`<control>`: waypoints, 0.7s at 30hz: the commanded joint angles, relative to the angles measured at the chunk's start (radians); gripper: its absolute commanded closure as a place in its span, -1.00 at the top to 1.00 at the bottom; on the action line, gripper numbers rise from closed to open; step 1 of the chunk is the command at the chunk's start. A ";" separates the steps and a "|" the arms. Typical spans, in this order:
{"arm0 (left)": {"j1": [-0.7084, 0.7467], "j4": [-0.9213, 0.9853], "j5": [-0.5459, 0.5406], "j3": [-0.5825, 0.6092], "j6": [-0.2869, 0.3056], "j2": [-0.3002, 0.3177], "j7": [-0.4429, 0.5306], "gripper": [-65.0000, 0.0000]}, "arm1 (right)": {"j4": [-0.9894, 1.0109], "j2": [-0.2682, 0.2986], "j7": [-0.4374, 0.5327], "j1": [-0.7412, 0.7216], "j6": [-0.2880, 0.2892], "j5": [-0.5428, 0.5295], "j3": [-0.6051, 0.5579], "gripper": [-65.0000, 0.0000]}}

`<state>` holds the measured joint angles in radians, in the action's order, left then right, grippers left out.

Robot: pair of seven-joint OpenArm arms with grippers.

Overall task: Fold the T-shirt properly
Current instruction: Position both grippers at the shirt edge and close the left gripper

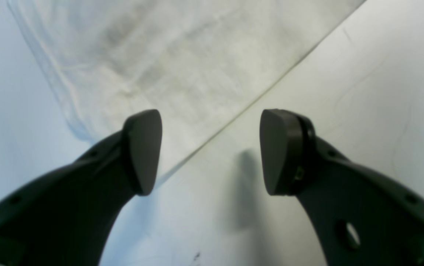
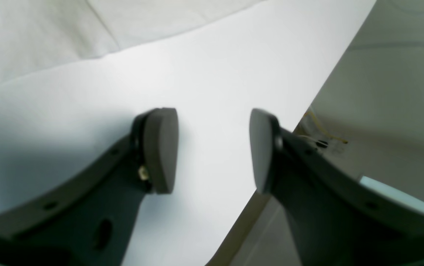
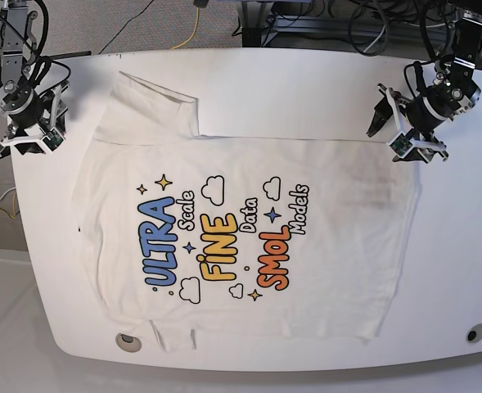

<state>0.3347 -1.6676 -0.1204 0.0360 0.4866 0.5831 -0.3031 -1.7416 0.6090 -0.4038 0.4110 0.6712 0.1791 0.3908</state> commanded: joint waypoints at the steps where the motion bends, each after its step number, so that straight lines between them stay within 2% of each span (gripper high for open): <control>1: -0.003 0.003 -0.018 -0.010 -0.014 0.004 0.012 0.17 | -0.015 0.018 0.007 -0.008 -0.006 -0.006 0.013 -0.12; 7: -0.003 0.020 -0.015 -0.009 -0.023 0.005 0.007 0.16 | -0.013 0.011 0.006 -0.012 0.005 -0.008 0.014 -0.15; 13: -0.011 0.072 0.018 -0.010 -0.043 0.022 0.015 0.19 | -0.014 0.021 0.009 -0.025 0.024 -0.007 0.015 -0.12; 21: 0.002 0.041 0.083 -0.006 -0.047 0.051 0.027 0.18 | -0.006 0.027 0.020 -0.045 0.027 -0.009 0.015 -0.11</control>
<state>0.3363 -1.6020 -0.0360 0.0383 0.4431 0.6075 -0.2932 -1.7386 0.6098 -0.4011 0.3798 0.7052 0.1772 0.3931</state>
